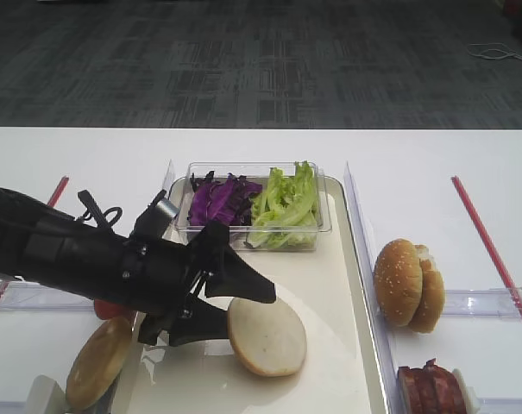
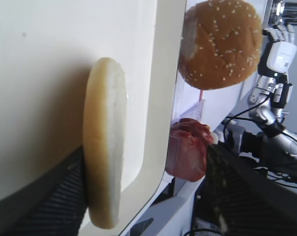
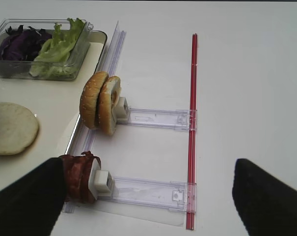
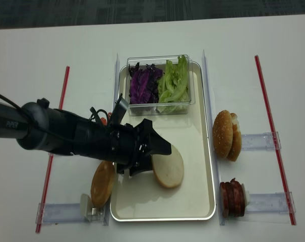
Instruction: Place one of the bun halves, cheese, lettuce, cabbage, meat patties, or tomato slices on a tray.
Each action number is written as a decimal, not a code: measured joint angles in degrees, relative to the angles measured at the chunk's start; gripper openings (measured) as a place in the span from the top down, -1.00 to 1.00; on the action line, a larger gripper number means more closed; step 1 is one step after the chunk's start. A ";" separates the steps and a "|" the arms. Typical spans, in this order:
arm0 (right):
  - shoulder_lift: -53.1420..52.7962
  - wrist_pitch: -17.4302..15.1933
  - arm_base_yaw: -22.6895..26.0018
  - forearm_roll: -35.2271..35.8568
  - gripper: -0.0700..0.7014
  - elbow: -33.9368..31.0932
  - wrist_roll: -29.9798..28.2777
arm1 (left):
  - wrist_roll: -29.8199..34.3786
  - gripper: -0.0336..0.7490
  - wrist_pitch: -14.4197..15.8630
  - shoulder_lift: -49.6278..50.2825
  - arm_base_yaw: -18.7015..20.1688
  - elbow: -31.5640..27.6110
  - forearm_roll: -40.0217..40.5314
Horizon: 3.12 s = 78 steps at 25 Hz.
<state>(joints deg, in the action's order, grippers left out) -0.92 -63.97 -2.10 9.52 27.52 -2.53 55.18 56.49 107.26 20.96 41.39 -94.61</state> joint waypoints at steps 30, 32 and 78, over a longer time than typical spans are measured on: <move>0.00 0.00 0.00 0.00 -0.93 0.00 0.00 | -6.88 -0.38 -5.71 -2.78 0.00 1.72 8.52; 0.00 0.00 0.00 0.00 -0.93 0.00 0.00 | -7.84 -0.38 -5.99 -3.02 0.00 1.97 9.76; 0.00 0.00 0.00 0.00 -0.93 0.00 0.02 | -43.20 -0.38 -2.26 -28.46 0.00 2.07 50.52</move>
<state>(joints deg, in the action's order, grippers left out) -0.92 -63.97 -2.10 9.52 27.52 -2.51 11.98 54.23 78.80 20.96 43.46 -44.09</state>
